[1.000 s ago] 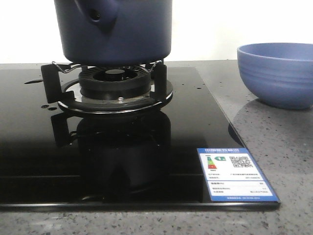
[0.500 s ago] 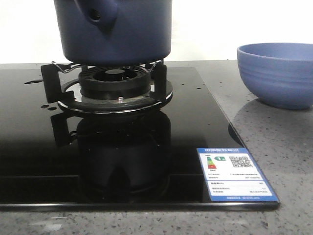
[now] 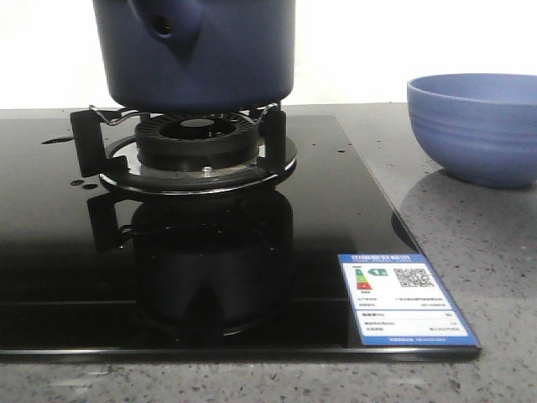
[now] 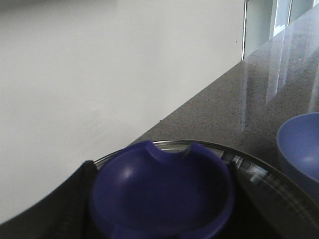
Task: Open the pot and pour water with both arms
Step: 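Lower the glass lid onto the pot and open the left gripper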
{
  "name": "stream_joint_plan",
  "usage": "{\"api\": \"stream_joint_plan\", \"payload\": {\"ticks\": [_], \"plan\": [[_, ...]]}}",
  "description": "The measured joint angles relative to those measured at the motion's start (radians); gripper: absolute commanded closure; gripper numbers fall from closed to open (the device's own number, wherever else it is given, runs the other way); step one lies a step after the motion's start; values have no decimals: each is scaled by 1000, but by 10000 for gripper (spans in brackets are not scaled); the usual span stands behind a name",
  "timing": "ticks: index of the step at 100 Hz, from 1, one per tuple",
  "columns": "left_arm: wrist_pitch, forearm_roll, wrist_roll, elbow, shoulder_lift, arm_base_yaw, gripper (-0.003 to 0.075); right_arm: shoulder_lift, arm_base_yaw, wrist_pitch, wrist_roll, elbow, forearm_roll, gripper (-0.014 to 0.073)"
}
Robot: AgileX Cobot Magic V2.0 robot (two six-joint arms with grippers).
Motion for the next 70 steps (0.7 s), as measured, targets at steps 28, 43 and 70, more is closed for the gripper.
{"api": "stream_joint_plan", "payload": {"ticks": [28,43,70], "plan": [[39,8,1,0,0,0,459,0,0,-6,0,0,0,659],[47,41,-16,-1,0,0,459,0,0,-6,0,0,0,659],[61,135,-105,-1,0,0,459,0,0,-6,0,0,0,659]]}}
